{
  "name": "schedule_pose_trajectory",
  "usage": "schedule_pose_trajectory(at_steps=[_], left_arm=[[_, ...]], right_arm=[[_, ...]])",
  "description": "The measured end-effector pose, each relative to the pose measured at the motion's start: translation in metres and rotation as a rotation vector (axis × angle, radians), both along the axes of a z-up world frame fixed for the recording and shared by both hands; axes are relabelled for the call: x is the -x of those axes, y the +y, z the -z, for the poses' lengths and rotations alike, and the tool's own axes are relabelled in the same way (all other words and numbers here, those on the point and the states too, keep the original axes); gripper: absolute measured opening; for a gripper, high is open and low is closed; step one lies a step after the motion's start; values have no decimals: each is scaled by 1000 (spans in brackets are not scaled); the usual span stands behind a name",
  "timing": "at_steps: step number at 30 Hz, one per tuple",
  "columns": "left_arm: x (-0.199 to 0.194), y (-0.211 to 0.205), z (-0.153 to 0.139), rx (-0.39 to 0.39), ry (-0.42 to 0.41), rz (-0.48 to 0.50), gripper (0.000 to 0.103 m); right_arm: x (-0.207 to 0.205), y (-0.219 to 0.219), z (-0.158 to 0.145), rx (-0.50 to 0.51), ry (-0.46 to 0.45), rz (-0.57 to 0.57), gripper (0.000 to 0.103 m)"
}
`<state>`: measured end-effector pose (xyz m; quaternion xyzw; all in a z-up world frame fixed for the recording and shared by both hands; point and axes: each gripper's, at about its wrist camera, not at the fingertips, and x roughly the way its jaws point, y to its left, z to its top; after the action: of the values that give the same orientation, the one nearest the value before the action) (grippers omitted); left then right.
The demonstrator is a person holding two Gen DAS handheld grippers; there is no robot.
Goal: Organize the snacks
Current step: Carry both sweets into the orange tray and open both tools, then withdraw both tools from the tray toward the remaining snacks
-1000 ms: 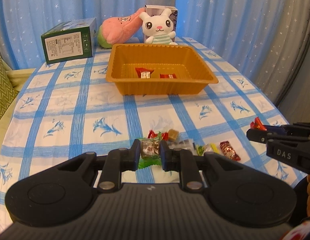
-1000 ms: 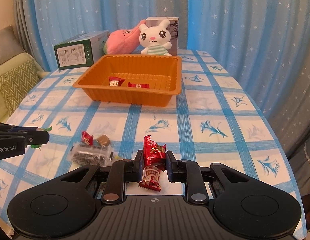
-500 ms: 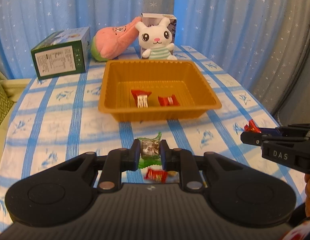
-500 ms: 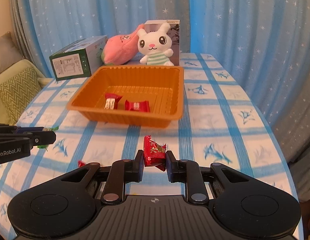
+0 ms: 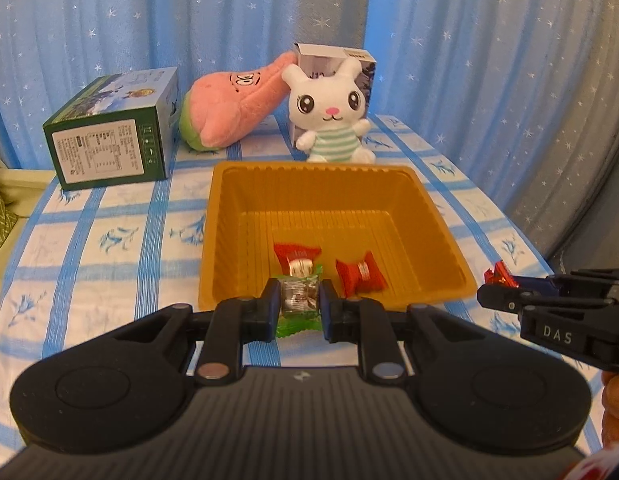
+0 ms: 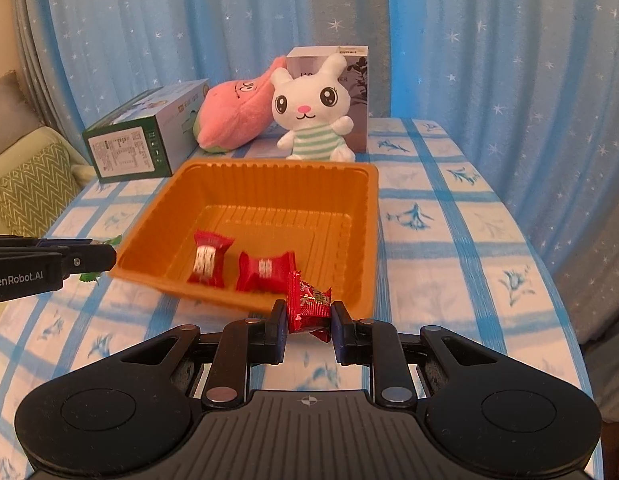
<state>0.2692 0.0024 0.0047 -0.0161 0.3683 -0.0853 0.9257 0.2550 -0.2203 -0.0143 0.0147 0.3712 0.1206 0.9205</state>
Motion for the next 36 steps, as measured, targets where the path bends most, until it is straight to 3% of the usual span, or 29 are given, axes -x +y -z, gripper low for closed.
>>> schedule_pose_trajectory(at_steps=[18, 20, 21, 36], left_arm=[[-71, 10, 22, 32, 54, -39, 19], [-73, 13, 25, 42, 63, -58, 40], [-72, 16, 26, 54, 62, -65, 42], [-42, 33, 29, 45, 59, -78, 53]], right_arm=[[-64, 7, 5, -36, 29, 14, 23], [-65, 7, 6, -42, 34, 16, 23], [-65, 7, 7, -43, 36, 15, 23], [-71, 2, 5, -75, 45, 29, 23]])
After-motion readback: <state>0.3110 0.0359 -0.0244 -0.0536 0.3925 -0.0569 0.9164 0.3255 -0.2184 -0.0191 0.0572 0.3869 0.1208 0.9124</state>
